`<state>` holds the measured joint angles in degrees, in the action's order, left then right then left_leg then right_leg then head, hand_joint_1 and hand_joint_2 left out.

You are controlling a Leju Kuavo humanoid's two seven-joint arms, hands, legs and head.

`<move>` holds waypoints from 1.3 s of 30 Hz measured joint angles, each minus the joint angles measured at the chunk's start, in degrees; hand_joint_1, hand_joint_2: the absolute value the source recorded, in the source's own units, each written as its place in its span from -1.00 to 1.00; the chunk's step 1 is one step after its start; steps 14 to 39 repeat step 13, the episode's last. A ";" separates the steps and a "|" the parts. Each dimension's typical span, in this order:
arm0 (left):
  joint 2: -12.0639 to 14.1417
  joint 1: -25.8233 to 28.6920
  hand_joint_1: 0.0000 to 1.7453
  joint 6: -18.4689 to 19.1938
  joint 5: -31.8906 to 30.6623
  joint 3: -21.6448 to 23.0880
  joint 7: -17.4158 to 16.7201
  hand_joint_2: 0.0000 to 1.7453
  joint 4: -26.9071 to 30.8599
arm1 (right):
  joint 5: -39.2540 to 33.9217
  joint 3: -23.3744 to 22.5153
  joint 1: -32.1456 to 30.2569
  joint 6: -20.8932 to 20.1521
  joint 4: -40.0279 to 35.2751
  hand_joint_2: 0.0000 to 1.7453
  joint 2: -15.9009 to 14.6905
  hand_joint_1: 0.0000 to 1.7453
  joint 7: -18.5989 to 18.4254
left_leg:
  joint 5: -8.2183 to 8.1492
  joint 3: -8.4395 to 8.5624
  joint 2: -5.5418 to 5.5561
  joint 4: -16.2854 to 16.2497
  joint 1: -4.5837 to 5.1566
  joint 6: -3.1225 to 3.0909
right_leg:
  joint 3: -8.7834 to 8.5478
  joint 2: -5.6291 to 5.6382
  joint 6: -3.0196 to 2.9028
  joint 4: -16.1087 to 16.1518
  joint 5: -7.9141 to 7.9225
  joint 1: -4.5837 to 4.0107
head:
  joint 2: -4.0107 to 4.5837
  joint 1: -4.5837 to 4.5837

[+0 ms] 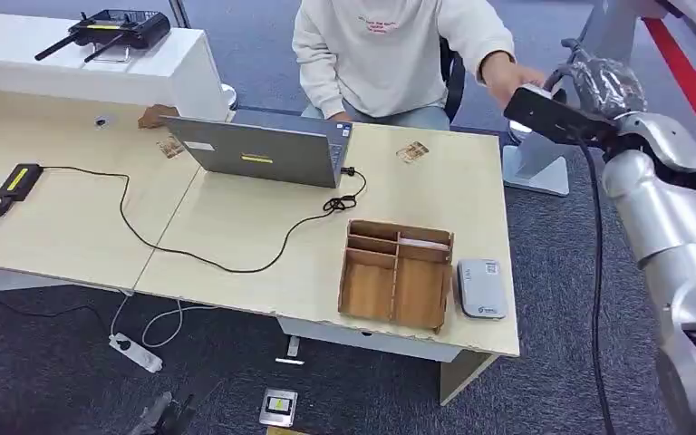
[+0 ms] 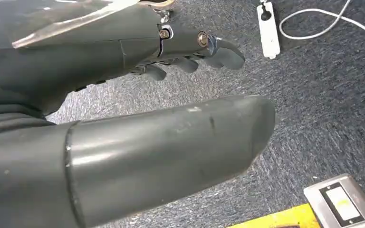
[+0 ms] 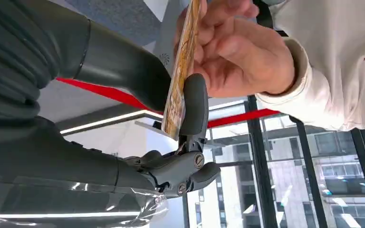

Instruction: Pass the card to the sensor for recognition and then transmit it.

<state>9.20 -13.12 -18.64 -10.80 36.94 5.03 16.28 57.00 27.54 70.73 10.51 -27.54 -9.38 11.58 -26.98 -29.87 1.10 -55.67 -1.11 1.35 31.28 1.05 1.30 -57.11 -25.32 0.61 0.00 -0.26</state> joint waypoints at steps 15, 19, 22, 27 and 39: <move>0.13 0.00 -1.00 0.52 0.46 0.61 -0.02 -1.00 0.00 | -0.68 0.22 -0.32 0.46 2.84 1.00 0.44 1.00 -0.68 | 0.00 0.00 0.00 0.00 0.00 0.00 | 0.01 0.00 0.00 0.00 0.00 0.00 | 0.00 0.00; 0.13 0.00 -1.00 0.52 0.46 0.61 -0.02 -1.00 0.00 | -0.68 0.22 -0.32 0.46 2.84 1.00 0.44 1.00 -0.68 | 0.00 0.00 0.00 0.00 0.00 0.00 | 0.01 0.00 0.00 0.00 0.00 0.00 | 0.00 0.00; 0.13 0.00 -1.00 0.52 0.46 0.61 -0.02 -1.00 0.00 | -0.68 0.22 -0.32 0.46 2.84 1.00 0.44 1.00 -0.68 | 0.00 0.00 0.00 0.00 0.00 0.00 | 0.01 0.00 0.00 0.00 0.00 0.00 | 0.00 0.00; 0.13 0.00 -1.00 0.52 0.46 0.61 -0.02 -1.00 0.00 | -0.68 0.22 -0.32 0.46 2.84 1.00 0.44 1.00 -0.68 | 0.00 0.00 0.00 0.00 0.00 0.00 | 0.01 0.00 0.00 0.00 0.00 0.00 | 0.00 0.00; 0.13 0.00 -1.00 0.52 0.46 0.61 -0.02 -1.00 0.00 | -0.68 0.22 -0.32 0.46 2.84 1.00 0.44 1.00 -0.68 | 0.00 0.00 0.00 0.00 0.00 0.00 | 0.01 0.00 0.00 0.00 0.00 0.00 | 0.00 0.00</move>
